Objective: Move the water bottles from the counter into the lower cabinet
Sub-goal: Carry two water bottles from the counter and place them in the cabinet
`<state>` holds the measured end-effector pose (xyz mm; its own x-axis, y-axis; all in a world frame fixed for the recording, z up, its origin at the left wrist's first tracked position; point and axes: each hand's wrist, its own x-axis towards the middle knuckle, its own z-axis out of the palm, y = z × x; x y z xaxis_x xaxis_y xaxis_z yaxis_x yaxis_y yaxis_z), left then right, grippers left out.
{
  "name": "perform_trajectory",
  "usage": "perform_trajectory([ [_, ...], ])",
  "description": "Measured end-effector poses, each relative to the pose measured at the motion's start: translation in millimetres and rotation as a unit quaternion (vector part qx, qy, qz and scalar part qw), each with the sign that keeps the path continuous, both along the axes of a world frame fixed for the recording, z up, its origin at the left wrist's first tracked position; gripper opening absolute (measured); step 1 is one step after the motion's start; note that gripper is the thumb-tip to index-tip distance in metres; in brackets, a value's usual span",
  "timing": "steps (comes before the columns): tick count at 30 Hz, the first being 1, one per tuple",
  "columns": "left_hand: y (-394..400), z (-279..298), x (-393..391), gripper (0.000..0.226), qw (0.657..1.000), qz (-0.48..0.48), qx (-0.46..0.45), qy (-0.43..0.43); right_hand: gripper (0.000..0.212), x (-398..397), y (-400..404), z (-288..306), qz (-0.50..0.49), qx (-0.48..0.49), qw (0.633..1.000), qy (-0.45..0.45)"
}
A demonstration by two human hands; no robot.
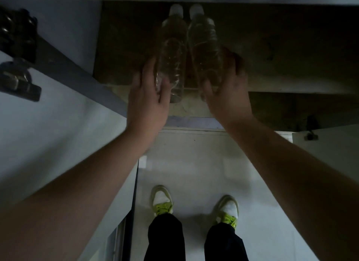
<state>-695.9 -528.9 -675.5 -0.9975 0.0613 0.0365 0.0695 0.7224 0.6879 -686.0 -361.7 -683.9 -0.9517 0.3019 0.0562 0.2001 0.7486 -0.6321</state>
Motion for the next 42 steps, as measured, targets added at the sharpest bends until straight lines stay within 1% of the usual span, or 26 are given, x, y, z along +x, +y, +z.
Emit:
perform_trajectory([
  [3, -6.4, -15.6, 27.1, 0.054, 0.995, -0.082, -0.054, 0.028, 0.068, 31.1, -0.8, -2.5, 0.05, 0.032, 0.998, -0.008],
  [5, -9.0, -22.1, 31.2, 0.058, 0.989, -0.108, -0.094, 0.037, 0.069, 38.9, -1.5, -7.1, 0.063, 0.054, 0.996, -0.026],
  [7, -9.0, -22.5, 28.3, 0.064, 0.986, -0.111, -0.115, 0.043, 0.067, 38.2, -4.9, -10.2, 0.061, 0.064, 0.996, -0.021],
  [10, -5.5, -20.4, 19.6, 0.068, 0.981, -0.129, -0.134, 0.055, 0.065, 29.8, -13.5, -14.8, 0.062, 0.051, 0.997, -0.014],
  [14, -1.0, -22.9, -0.9, 0.063, 0.982, -0.12, -0.137, 0.057, 0.066, 8.1, -18.1, -18.3, 0.052, 0.04, 0.998, -0.016],
  [17, -1.2, -23.2, -17.6, 0.066, 0.98, -0.124, -0.145, 0.06, 0.067, -6.1, -16.5, -21.8, 0.06, 0.046, 0.997, -0.017],
  [22, -2.0, -20.5, -38.3, 0.07, 0.971, -0.134, -0.194, 0.048, 0.077, -29.8, -14.3, -23.8, 0.09, 0.071, 0.991, -0.072],
  [26, -3.2, -14.3, -53.9, 0.078, 0.96, -0.124, -0.251, 0.021, 0.082, -46.7, -21.8, -16.8, 0.089, 0.047, 0.985, -0.139],
  [30, -4.2, -11.2, -55.1, 0.088, 0.949, -0.149, -0.279, 0.002, 0.095, -50.7, -27.5, -5.6, 0.097, 0.021, 0.983, -0.152],
  [33, -2.5, -6.4, -57.4, 0.092, 0.942, -0.165, -0.29, -0.025, 0.094, -48.4, -20.0, 3.1, 0.124, 0.0, 0.977, -0.172],
  [36, 2.2, 1.5, -57.8, 0.086, 0.942, -0.166, -0.292, -0.025, 0.082, -33.6, -12.8, 14.7, 0.122, 0.028, 0.98, -0.157],
  [39, 4.8, 15.6, -45.0, 0.073, 0.945, -0.156, -0.287, -0.021, 0.081, -2.7, -8.9, 23.6, 0.087, 0.024, 0.987, -0.133],
  [42, 4.1, 34.2, -13.8, 0.059, 0.945, -0.168, -0.279, -0.025, 0.079, 42.4, 0.8, 34.9, 0.068, 0.038, 0.983, -0.166],
])
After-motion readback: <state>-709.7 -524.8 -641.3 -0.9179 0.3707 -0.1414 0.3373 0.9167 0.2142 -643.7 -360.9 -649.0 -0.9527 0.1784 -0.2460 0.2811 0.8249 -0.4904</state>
